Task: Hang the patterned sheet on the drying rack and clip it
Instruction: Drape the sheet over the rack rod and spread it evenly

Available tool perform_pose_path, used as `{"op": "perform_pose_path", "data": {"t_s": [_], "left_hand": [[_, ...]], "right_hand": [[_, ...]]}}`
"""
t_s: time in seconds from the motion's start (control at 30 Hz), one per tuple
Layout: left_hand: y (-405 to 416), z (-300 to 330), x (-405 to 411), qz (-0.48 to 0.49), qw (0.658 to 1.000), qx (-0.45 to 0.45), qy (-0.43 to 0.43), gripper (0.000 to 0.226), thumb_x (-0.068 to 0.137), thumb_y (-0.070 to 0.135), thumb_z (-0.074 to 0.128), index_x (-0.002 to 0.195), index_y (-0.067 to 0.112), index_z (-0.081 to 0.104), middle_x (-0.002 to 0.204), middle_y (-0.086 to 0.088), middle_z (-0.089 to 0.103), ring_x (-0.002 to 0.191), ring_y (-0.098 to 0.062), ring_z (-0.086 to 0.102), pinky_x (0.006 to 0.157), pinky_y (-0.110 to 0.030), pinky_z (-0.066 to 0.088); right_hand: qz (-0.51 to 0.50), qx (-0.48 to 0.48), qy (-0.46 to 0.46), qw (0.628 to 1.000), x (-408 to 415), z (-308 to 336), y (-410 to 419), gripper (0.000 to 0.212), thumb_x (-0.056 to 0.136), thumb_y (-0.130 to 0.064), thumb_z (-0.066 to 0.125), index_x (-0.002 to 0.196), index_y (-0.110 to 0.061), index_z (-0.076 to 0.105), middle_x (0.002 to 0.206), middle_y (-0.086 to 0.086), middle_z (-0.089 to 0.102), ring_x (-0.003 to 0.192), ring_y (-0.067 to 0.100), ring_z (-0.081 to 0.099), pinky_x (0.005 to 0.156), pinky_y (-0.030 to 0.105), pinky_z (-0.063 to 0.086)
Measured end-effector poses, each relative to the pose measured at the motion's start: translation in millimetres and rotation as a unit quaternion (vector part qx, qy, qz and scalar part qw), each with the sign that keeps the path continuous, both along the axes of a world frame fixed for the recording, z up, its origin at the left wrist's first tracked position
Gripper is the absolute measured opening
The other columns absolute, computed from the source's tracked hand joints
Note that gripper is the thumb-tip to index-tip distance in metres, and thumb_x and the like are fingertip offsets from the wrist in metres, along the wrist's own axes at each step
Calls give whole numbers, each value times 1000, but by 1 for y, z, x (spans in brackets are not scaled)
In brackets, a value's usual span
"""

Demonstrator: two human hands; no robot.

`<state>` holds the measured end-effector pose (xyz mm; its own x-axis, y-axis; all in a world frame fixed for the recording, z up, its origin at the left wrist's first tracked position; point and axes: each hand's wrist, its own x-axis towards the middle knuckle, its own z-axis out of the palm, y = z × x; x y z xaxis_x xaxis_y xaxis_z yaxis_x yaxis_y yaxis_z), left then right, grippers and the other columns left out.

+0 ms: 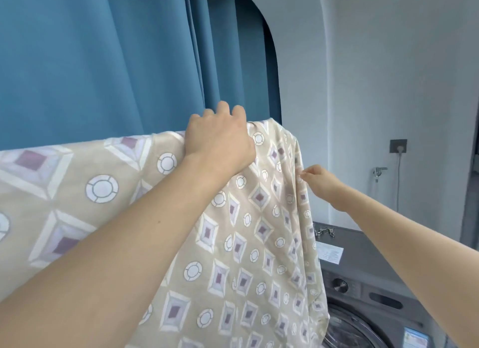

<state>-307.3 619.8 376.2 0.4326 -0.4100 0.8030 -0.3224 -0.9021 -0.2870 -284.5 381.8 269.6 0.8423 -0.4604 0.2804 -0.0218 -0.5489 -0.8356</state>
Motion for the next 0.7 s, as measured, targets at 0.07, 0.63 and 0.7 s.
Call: {"op": "perform_pose_path", "data": {"t_s": [0.07,0.63,0.7], "left_hand": [[-9,1,6,19,1000,15,-11,27,89,28,43,112,12,48,109,-9,54,95,-31,52,72,-38,26],[-171,-57,106,84,980,178,-28,57,91,35,38,142,9,39,147,-16,36,142,-39,18,117,-58,-6],[-185,-74,117,111,971,212,-21,61,91,34,36,147,8,31,152,-18,30,145,-40,11,116,-59,-9]], "right_hand": [[-4,24,24,999,6,-5,-17,42,96,-15,42,124,16,45,86,9,42,77,22,36,83,31,16],[187,-24,173,967,123,-73,-105,38,84,-34,70,118,-22,57,114,-2,64,103,18,60,96,32,45],[155,-94,215,960,135,-80,-117,39,78,-49,65,100,-17,61,94,1,63,87,22,58,87,35,48]]}}
